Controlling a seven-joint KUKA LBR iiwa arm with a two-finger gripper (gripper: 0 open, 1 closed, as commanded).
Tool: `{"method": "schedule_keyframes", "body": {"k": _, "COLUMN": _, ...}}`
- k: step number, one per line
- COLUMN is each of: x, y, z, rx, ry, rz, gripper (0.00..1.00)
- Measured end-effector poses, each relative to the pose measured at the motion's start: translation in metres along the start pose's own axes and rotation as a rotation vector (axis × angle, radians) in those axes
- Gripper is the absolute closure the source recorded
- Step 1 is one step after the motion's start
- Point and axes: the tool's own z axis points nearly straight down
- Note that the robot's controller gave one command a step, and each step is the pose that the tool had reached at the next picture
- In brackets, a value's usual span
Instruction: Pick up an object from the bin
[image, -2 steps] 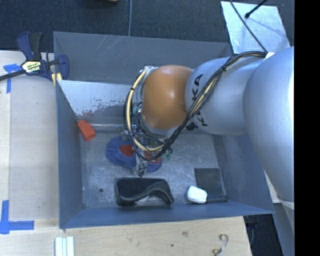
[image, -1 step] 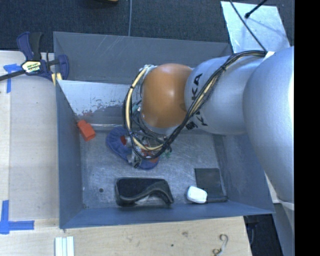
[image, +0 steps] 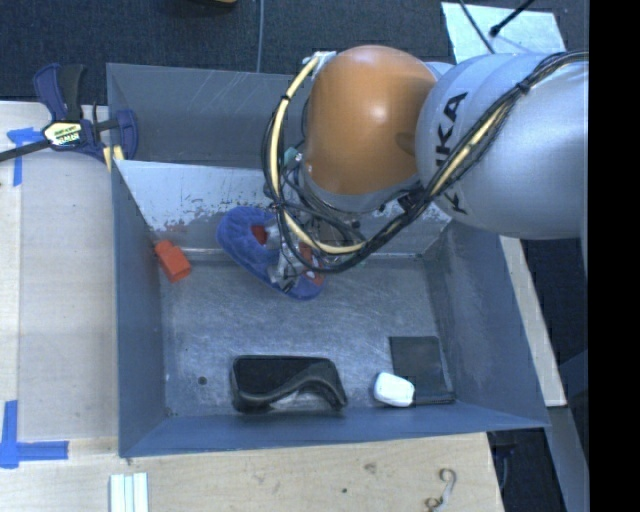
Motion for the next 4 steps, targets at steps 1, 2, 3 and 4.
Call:
{"method": "schedule_keyframes", "body": {"k": 1, "x": 0.002, "y": 0.000, "z": 0.005, "rx": 0.000, "ry": 0.009, "rz": 0.001, "gripper": 0.00}}
{"method": "schedule_keyframes", "body": {"k": 2, "x": -0.005, "y": 0.030, "z": 0.149, "rx": 0.000, "ry": 0.008, "rz": -0.315, "gripper": 0.00}}
{"method": "schedule_keyframes", "body": {"k": 3, "x": -0.008, "y": 0.030, "z": 0.142, "rx": 0.000, "ry": 0.001, "rz": -0.312, "gripper": 1.00}}
{"method": "schedule_keyframes", "body": {"k": 4, "x": -0.007, "y": 0.040, "z": 0.030, "rx": -0.001, "ry": 0.000, "rz": -0.361, "gripper": 1.00}}
